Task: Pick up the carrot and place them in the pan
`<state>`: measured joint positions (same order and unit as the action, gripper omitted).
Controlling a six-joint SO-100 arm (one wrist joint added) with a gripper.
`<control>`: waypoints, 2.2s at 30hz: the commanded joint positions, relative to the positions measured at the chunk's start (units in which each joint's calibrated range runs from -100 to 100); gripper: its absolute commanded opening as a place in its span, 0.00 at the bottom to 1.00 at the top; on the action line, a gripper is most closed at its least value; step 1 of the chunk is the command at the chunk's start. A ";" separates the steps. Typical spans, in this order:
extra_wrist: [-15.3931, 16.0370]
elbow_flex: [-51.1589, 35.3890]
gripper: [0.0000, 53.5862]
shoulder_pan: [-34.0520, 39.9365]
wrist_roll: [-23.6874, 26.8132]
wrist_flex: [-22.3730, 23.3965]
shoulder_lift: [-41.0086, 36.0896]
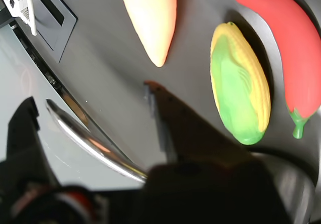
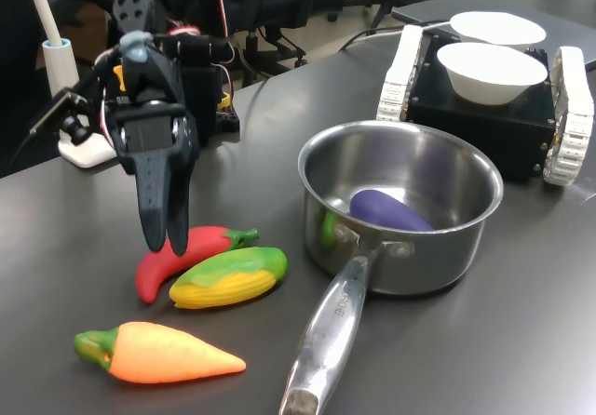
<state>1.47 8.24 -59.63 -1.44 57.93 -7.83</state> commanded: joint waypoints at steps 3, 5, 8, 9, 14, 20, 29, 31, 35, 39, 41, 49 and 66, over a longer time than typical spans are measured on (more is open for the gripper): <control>-1.55 -0.83 0.63 -0.92 0.83 -4.83 0.28; -1.64 -1.10 0.64 -0.92 1.42 -4.66 1.46; -1.64 -1.28 0.64 -0.92 1.56 -4.32 2.64; -1.64 -1.37 0.64 -0.81 1.42 -4.15 2.89; -1.64 -4.74 0.64 -0.70 1.27 -1.42 5.85; -1.64 -10.28 0.64 -1.15 0.93 1.05 10.32; -1.64 -12.82 0.63 -1.73 0.83 1.14 13.27; -1.64 -14.01 0.63 -1.73 0.83 1.90 14.45; -1.55 -15.73 0.63 -1.84 0.93 2.76 15.97; -1.55 -16.82 0.62 -1.96 0.68 2.84 17.40; -1.55 -17.73 0.62 -2.30 0.68 3.01 18.08; -1.55 -22.82 0.62 -3.22 1.03 6.00 22.38; -1.39 -37.27 0.61 -5.28 1.86 11.63 33.68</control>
<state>0.83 -23.35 -63.15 -0.22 68.21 26.52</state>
